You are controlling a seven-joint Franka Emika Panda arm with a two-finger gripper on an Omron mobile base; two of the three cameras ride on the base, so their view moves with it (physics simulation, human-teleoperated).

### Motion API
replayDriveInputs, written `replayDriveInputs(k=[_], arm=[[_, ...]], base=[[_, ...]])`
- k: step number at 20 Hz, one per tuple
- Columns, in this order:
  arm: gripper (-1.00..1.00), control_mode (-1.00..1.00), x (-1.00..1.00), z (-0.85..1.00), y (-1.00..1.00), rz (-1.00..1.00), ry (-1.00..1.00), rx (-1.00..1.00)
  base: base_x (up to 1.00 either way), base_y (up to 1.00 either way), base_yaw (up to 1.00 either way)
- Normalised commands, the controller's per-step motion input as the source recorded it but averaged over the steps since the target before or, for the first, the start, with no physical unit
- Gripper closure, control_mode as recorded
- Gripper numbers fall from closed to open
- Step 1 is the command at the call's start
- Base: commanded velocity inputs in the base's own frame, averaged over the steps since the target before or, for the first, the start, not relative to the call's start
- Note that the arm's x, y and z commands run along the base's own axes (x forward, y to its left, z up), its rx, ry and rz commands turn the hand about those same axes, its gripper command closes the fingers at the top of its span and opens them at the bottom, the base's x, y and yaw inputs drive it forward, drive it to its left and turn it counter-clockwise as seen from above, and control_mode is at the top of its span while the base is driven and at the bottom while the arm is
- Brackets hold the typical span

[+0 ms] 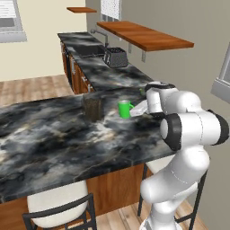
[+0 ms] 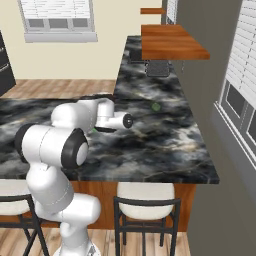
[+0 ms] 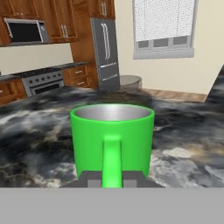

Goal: Open the cabinet directly in front. Then move the wine and the mug to the dining counter with the jar on it.

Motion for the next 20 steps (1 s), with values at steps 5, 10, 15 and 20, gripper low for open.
replayDriveInputs(k=[5,10,15,20], arm=[[-1.0,-1.0,0.0,-0.01,0.0,0.0,-0.02,0.0],[-1.0,-1.0,0.0,-0.01,0.0,0.0,-0.01,0.0],[-1.0,-1.0,-0.3,0.52,0.0,-0.05,0.04,0.0],[-1.0,-1.0,-0.97,0.99,0.0,0.0,0.14,0.0]], base=[[0.0,0.0,0.0],[0.0,0.0,0.0],[0.0,0.0,0.0],[0.0,0.0,0.0]])
